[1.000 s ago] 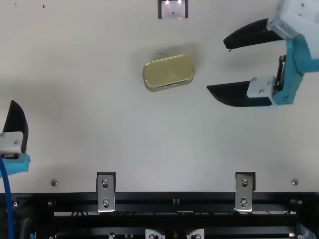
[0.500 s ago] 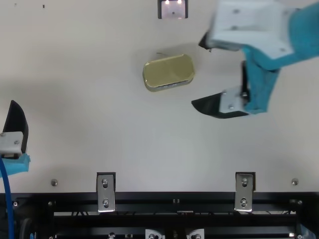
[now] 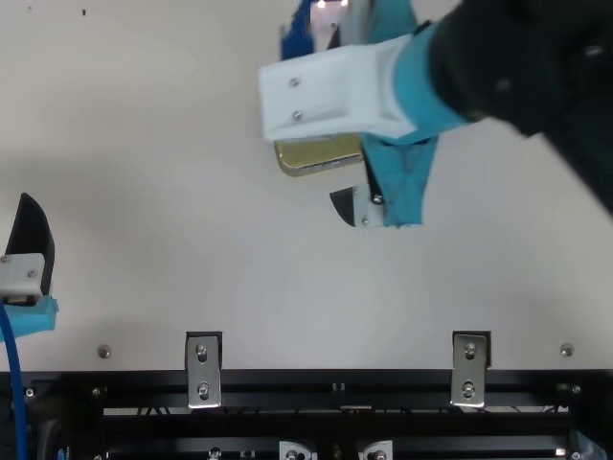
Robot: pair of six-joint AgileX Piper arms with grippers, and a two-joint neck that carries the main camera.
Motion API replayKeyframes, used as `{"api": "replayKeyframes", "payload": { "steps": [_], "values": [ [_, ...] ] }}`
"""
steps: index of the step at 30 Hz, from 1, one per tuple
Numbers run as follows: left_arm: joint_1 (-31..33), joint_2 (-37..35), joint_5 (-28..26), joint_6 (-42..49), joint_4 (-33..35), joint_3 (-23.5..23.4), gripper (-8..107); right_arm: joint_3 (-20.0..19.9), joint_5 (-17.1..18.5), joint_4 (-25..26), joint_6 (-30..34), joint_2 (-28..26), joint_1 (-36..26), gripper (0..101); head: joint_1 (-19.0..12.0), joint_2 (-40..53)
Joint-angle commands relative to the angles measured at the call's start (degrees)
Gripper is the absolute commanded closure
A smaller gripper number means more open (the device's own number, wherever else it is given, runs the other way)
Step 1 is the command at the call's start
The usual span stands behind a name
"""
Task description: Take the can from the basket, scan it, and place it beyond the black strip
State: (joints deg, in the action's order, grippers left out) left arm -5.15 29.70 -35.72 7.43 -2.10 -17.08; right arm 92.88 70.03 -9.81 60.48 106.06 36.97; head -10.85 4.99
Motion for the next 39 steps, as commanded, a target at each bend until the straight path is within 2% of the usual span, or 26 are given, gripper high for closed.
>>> {"api": "replayKeyframes", "payload": {
  "steps": [1,6,11,39],
  "values": [
    [0.0,0.0,0.0,0.0,0.0,0.0,9,0.63,-0.12,3.14,0.03,0.71,1.02,0,-0.48,-0.02],
    [0.0,0.0,0.0,0.0,0.0,0.0,9,2.1,-0.12,6.84,0.54,2.62,2.61,0,-0.48,-0.02],
    [0.0,0.0,0.0,0.0,0.0,0.0,9,3.04,-0.12,8.31,1.02,4.31,3.62,0,-0.48,-0.02],
    [0.0,0.0,0.0,0.0,0.0,0.0,9,5.99,-0.12,5.42,0.73,12.31,3.76,0,-0.48,-0.02]
  ]
}}
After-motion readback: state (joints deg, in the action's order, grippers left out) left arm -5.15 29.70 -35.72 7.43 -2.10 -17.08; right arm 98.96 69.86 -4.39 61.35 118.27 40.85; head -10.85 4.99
